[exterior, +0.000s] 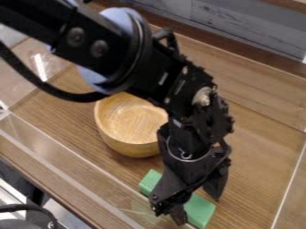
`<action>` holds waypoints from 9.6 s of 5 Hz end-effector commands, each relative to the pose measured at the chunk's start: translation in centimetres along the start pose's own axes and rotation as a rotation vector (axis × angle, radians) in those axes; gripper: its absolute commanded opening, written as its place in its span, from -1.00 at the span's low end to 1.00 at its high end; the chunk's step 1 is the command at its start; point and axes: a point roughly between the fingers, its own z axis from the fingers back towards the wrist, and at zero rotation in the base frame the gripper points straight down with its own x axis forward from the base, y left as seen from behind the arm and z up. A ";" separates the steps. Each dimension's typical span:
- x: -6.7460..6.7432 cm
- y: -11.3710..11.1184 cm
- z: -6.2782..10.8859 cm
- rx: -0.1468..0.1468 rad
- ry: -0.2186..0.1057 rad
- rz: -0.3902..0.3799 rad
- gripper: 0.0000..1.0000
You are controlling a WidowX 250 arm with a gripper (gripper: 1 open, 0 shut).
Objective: Put the green block in the brown bowl
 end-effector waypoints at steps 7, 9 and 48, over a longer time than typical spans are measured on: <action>0.5 -0.5 -0.3 -0.016 -0.036 -0.057 -1.00; 0.8 -0.5 0.0 -0.017 -0.045 -0.081 -1.00; 12.4 -1.0 6.4 -0.249 -0.134 -0.252 -1.00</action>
